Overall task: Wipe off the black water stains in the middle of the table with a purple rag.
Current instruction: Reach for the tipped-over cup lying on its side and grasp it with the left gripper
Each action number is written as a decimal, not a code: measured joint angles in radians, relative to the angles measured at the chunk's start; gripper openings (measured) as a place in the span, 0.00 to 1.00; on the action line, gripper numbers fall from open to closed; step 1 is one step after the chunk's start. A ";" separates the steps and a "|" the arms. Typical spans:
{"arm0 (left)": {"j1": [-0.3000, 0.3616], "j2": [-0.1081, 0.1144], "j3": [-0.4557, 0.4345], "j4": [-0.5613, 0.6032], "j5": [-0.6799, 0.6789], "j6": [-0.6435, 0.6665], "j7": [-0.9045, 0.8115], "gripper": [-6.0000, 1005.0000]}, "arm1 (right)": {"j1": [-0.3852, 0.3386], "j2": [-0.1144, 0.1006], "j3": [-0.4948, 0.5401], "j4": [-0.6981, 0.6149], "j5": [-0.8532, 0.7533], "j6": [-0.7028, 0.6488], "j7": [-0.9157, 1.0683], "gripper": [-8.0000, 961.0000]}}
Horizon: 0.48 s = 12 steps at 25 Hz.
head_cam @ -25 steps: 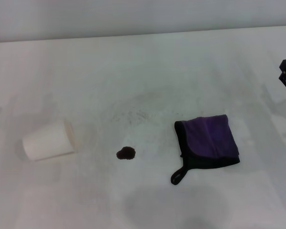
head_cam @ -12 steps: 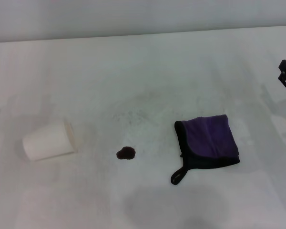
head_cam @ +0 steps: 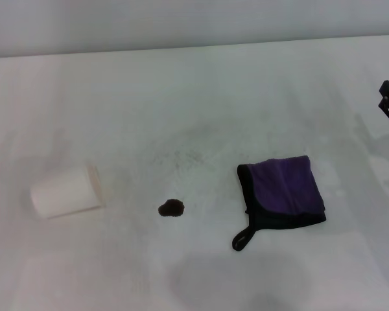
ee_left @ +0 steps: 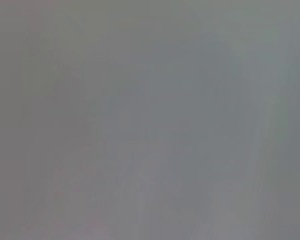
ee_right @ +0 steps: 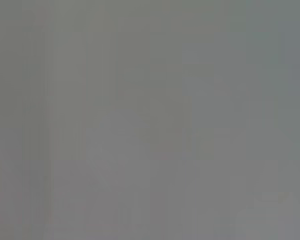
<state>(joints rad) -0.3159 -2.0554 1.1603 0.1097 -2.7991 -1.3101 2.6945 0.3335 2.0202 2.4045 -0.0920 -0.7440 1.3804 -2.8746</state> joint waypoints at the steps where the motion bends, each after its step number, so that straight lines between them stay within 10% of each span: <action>1: 0.000 0.010 0.001 0.001 0.007 0.000 -0.017 0.89 | 0.001 0.000 0.000 0.000 0.000 0.000 0.000 0.89; 12: 0.045 0.168 -0.003 0.204 0.387 0.123 -0.402 0.89 | 0.013 0.002 0.001 0.007 -0.002 -0.033 0.000 0.89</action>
<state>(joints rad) -0.2707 -1.8872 1.1573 0.3142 -2.4120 -1.1874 2.2923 0.3470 2.0218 2.4056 -0.0848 -0.7456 1.3474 -2.8747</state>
